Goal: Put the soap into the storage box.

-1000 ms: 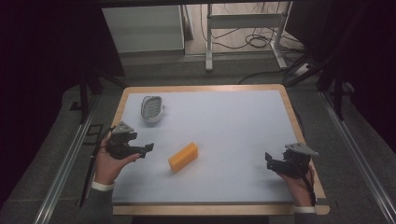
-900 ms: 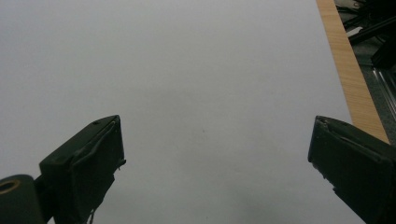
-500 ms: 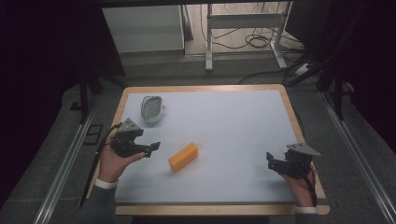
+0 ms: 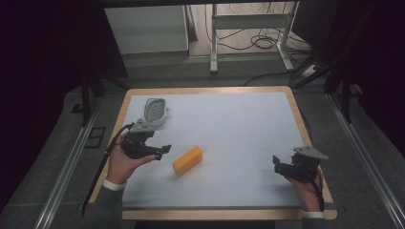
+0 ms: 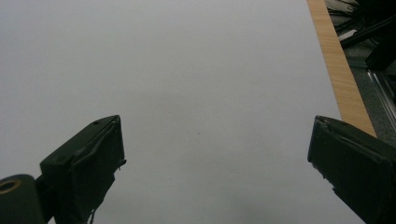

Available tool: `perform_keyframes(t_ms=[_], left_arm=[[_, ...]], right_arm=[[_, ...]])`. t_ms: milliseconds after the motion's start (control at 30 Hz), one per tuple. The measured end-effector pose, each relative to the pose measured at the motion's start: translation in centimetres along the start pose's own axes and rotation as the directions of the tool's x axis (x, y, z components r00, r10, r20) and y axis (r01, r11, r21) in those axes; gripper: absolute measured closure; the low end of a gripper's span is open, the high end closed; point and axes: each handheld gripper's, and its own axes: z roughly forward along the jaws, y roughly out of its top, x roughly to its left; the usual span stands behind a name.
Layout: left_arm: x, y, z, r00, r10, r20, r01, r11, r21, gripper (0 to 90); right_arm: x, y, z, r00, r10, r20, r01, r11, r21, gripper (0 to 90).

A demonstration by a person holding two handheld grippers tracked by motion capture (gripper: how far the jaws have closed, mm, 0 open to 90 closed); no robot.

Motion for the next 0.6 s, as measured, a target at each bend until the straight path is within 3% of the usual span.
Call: perform_keyframes(t_ms=[300, 600], left_arm=[[-0.8, 1.0, 0.8, 0.9993, 0.036, 0.013, -0.036, 0.9990, 0.025, 15.3], [-1.6, 1.4, 1.8, 0.9984, 0.047, 0.032, -0.048, 0.9978, 0.046, 15.0]], right_arm=[[0.0, 0.0, 0.0, 1.0000, 0.000, 0.003, 0.000, 1.000, 0.001, 3.8], [0.0, -0.1, 0.1, 1.0000, -0.001, 0.006, 0.001, 1.000, 0.001, 3.7]])
